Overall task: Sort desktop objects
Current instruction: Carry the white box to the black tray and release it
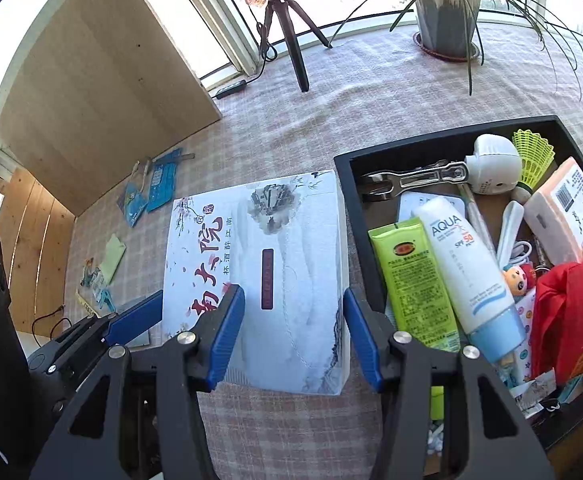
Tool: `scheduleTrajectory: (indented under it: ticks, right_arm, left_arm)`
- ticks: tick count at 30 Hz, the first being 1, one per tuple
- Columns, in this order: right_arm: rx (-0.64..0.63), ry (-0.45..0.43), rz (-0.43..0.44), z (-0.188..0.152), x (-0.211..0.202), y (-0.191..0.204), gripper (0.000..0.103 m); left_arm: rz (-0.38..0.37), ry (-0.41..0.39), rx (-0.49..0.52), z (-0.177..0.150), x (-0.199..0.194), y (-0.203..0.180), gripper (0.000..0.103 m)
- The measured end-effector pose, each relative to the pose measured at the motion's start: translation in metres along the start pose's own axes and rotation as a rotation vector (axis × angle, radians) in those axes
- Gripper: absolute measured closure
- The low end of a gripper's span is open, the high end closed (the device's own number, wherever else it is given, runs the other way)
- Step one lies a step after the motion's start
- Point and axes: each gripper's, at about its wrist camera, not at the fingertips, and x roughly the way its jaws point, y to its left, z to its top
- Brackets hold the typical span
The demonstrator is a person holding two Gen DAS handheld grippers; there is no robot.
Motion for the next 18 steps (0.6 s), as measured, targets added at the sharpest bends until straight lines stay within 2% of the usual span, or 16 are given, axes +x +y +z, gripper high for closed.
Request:
scheduleTrajectory:
  ticks: [10,13,14,18]
  right_arm:
    - [0.119,-0.096,-0.128,0.023,-0.073,-0.104,0.051]
    - [0.157,-0.126,-0.115,0.028,-0.095,-0.132,0.049]
    - [0.17,-0.141,-0.122,0.027,-0.103,-0.14,0.046]
    - [0.172,-0.177,-0.146,0.024,-0.12,-0.154,0.042]
  left_arm:
    - [-0.125,0.021,0.181,0.042,0.024,-0.117,0.047]
    - [-0.12,0.002,0.175,0.05,0.022,-0.138,0.049]
    - [-0.132,-0.003,0.172,0.051,0.02,-0.141,0.049]
    - [-0.123,-0.011,0.198,0.049,0.015,-0.146,0.049]
